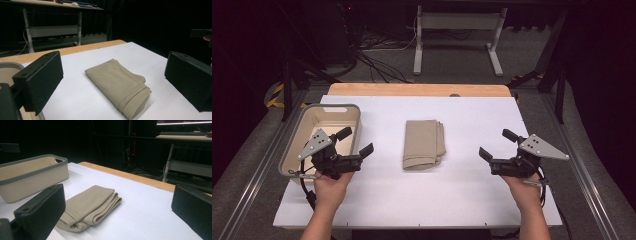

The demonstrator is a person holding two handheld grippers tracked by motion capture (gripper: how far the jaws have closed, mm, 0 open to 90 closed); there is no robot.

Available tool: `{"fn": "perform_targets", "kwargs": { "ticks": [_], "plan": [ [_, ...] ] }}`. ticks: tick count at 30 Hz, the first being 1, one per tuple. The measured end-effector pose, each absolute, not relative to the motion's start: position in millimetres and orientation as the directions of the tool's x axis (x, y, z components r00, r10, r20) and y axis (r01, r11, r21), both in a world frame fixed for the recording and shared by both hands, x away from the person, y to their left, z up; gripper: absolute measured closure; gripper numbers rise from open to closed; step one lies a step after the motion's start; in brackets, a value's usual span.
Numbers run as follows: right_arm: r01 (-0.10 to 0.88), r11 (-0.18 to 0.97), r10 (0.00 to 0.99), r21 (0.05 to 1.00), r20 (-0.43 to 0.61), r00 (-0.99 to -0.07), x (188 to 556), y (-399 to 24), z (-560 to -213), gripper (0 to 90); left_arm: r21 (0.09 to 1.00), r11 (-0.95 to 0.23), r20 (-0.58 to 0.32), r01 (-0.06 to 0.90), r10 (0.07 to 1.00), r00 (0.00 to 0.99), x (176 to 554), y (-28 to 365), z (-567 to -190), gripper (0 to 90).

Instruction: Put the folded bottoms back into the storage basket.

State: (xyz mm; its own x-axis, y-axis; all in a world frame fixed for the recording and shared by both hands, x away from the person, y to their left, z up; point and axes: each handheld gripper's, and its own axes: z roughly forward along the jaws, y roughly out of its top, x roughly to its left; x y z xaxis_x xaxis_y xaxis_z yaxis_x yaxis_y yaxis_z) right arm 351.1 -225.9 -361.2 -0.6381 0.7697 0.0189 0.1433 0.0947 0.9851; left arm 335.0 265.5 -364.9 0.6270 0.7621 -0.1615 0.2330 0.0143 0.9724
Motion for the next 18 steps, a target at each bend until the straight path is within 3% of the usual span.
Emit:
{"fn": "perform_targets", "kwargs": {
  "ticks": [18],
  "plan": [
    [0.145, 0.103, 0.768, 0.984, 0.013, -0.640, 349.1, -224.5, -360.6, 0.0, 0.947, 0.047, -0.232, 0.318, 0.785, 0.575, 341.2, 255.4, -363.0, 3.7]
  ]
}}
